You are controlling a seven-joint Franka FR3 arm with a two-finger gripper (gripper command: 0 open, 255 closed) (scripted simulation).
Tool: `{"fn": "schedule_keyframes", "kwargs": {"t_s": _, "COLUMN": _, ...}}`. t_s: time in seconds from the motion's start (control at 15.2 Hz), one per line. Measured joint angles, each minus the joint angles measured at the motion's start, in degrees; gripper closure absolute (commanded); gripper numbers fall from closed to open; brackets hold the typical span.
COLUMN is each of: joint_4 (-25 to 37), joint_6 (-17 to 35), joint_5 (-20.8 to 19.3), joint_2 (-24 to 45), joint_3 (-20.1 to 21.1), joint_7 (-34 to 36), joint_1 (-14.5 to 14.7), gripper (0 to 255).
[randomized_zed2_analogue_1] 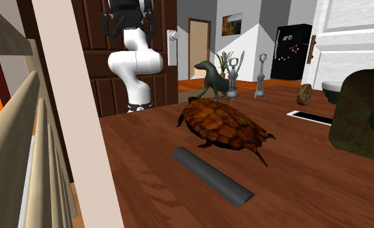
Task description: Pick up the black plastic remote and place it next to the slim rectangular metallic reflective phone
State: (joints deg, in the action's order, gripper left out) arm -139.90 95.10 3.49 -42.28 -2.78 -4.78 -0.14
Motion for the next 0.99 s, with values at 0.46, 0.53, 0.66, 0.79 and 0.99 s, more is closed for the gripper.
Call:
{"fn": "schedule_keyframes", "kwargs": {"t_s": 0.46, "joint_4": 2.5, "joint_6": 8.3, "joint_5": 0.7, "joint_2": 10.8, "joint_3": 0.6, "joint_7": -1.7, "joint_1": 1.6, "gripper": 0}}
{"fn": "schedule_keyframes", "kwargs": {"t_s": 0.53, "joint_4": 2.8, "joint_6": 9.9, "joint_5": 0.8, "joint_2": 12.7, "joint_3": 0.7, "joint_7": -2.0, "joint_1": 1.9, "gripper": 0}}
{"fn": "schedule_keyframes", "kwargs": {"t_s": 0.66, "joint_4": 4.7, "joint_6": 12.2, "joint_5": 1.0, "joint_2": 16.8, "joint_3": 0.8, "joint_7": -2.9, "joint_1": 2.4, "gripper": 0}}
{"fn": "schedule_keyframes", "kwargs": {"t_s": 0.79, "joint_4": 6.7, "joint_6": 14.6, "joint_5": 1.3, "joint_2": 21.1, "joint_3": 1.3, "joint_7": -3.3, "joint_1": 3.0, "gripper": 0}}
{"fn": "schedule_keyframes", "kwargs": {"t_s": 0.99, "joint_4": 10.5, "joint_6": 17.8, "joint_5": 1.7, "joint_2": 27.9, "joint_3": 1.8, "joint_7": -4.0, "joint_1": 3.9, "gripper": 0}}
